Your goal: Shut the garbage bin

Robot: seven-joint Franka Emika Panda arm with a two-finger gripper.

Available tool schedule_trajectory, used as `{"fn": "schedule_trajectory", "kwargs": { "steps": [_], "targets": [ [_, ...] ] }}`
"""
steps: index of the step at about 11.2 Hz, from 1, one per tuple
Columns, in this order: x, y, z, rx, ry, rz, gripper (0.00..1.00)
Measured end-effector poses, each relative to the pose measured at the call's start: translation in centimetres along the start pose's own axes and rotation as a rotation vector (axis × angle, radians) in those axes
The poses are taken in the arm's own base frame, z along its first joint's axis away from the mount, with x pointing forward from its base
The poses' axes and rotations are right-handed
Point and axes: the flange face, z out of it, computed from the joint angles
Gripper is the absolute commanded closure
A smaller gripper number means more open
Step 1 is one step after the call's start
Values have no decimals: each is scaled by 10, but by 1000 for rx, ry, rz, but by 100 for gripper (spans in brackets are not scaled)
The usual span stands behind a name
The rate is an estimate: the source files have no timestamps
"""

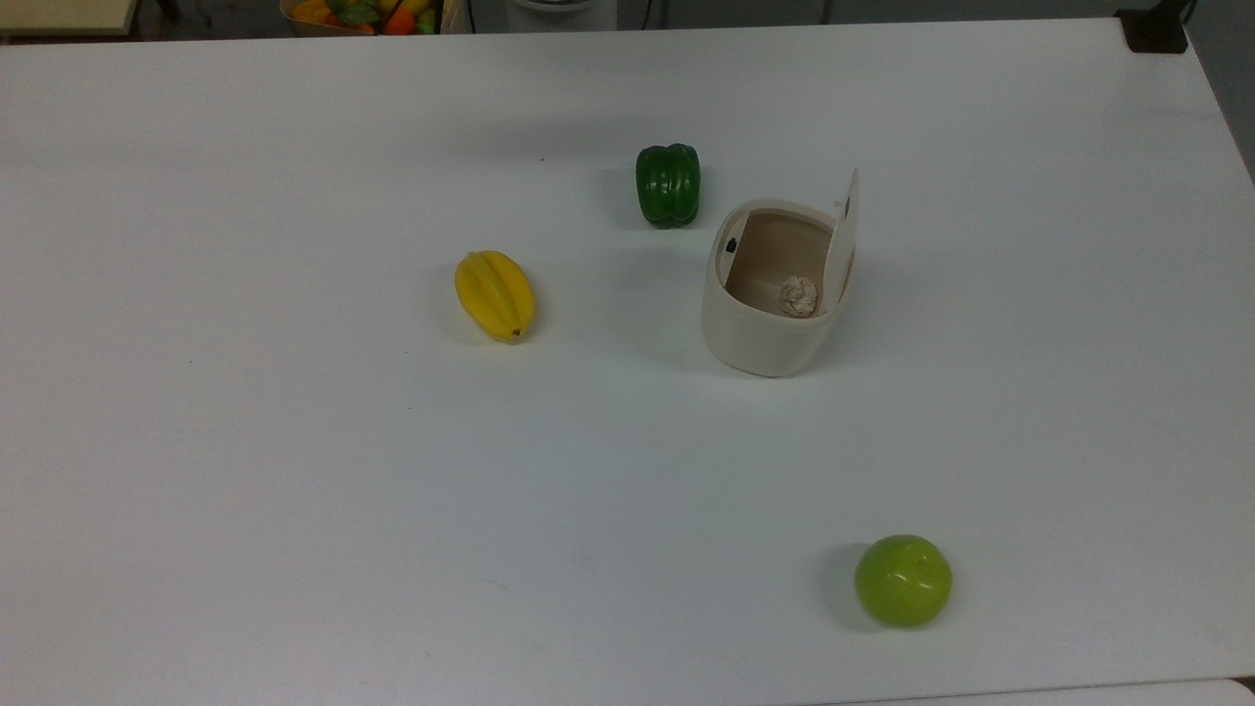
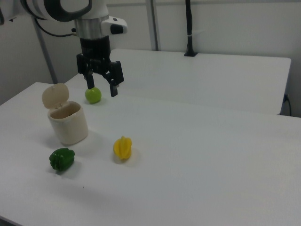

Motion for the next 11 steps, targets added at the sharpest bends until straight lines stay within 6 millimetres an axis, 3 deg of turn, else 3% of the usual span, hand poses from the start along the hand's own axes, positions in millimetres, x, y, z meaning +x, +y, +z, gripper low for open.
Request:
{"fn": "schedule_trajectory", "kwargs": {
  "steps": [5, 11],
  "targets": [
    [9, -18, 17, -4, -31, -15, 0],
    [11, -17, 19, -5, -35, -5, 0]
  ]
}}
